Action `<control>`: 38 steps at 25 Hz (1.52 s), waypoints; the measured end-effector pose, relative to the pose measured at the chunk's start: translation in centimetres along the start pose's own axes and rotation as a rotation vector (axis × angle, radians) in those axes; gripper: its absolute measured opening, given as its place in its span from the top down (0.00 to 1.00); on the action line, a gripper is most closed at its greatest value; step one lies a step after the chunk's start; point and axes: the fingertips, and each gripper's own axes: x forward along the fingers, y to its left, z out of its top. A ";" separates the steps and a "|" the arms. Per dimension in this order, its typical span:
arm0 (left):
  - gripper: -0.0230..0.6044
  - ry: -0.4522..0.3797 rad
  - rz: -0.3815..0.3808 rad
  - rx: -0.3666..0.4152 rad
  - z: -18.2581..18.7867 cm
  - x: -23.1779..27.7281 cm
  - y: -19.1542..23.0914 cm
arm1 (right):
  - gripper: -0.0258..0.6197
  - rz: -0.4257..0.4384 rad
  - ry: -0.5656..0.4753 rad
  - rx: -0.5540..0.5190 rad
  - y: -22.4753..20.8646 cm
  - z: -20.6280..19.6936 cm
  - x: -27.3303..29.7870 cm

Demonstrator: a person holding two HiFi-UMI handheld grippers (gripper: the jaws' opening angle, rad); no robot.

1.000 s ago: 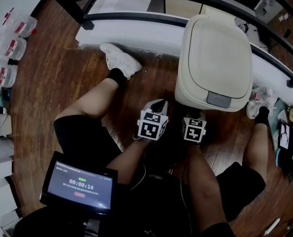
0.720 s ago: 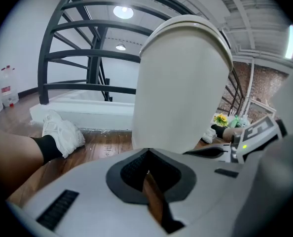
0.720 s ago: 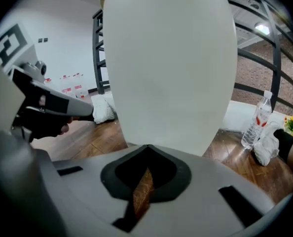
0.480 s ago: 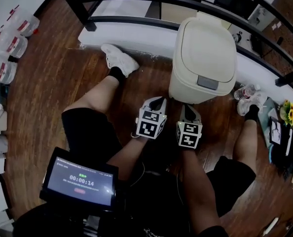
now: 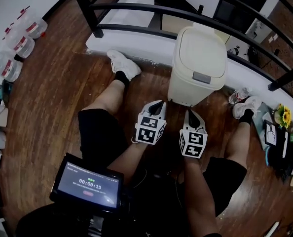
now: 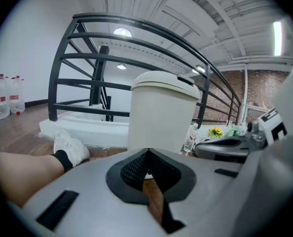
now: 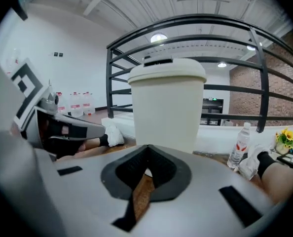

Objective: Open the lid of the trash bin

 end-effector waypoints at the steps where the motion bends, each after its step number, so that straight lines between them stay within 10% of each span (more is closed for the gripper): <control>1: 0.97 -0.013 -0.002 0.003 0.3 -0.5 -0.4 | 0.95 -0.008 -0.019 0.004 -0.1 0.4 -0.7; 13: 0.97 -0.153 0.021 0.061 2.6 -7.0 -2.5 | 0.95 -0.071 -0.250 -0.006 -0.6 4.8 -8.0; 38: 0.97 -0.197 -0.001 0.105 2.0 -8.5 -5.6 | 0.95 -0.069 -0.290 -0.065 0.8 4.2 -10.2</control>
